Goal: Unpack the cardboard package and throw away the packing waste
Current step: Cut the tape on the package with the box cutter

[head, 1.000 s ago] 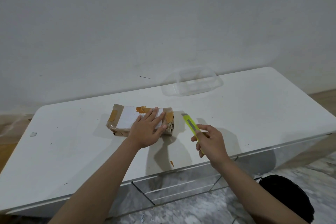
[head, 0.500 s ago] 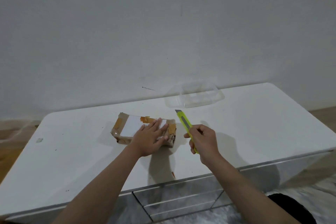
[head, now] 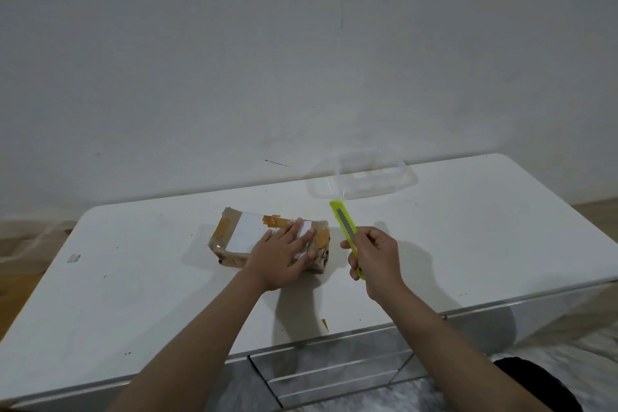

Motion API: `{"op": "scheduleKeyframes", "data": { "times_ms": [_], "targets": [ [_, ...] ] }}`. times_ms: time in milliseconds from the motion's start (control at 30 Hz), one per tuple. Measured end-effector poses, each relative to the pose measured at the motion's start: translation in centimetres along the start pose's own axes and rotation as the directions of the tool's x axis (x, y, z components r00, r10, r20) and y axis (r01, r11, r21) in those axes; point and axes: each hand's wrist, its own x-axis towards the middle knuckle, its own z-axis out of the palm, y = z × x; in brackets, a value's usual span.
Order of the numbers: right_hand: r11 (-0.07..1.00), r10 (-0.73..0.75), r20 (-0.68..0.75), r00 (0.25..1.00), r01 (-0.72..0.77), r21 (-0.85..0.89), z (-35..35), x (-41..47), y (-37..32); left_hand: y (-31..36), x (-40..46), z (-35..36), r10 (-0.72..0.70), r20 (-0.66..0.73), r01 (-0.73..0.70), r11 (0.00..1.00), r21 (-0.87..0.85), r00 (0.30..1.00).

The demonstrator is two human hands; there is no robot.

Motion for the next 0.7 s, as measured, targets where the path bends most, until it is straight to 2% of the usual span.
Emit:
{"op": "scheduleKeyframes", "data": {
  "times_ms": [300, 467, 500, 567, 633, 700],
  "targets": [
    [1.000, -0.003, 0.021, 1.000, 0.002, 0.030, 0.4, 0.3, 0.2, -0.3, -0.1, 0.0, 0.017, -0.017, -0.018, 0.999, -0.032, 1.000],
    [1.000, 0.004, 0.019, 1.000, -0.004, 0.011, 0.6, 0.8, 0.0, -0.8, -0.4, -2.3, 0.026, 0.084, -0.010, 0.982, -0.190, 0.996],
    [1.000, -0.001, 0.019, 1.000, 0.001, 0.013, 0.7, 0.9, 0.0, -0.8, -0.4, -2.6, -0.023, 0.055, 0.034, 0.979, -0.202, 0.998],
    [1.000, -0.010, 0.019, 1.000, 0.010, 0.010, 0.9, 1.0, 0.2, -0.3, -0.3, -2.3, -0.242, -0.100, 0.221, 0.957, -0.185, 0.965],
    [1.000, -0.014, 0.028, 1.000, 0.014, 0.007, 1.1, 1.1, 0.5, 0.6, -0.2, -1.6, -0.497, -0.206, 0.464, 0.866, -0.187, 0.843],
    [1.000, -0.013, 0.037, 0.999, 0.012, 0.005, 1.3, 1.3, 0.8, 1.6, 0.0, -1.0, -0.632, -0.154, 0.610, 0.774, -0.172, 0.759]
  ]
}}
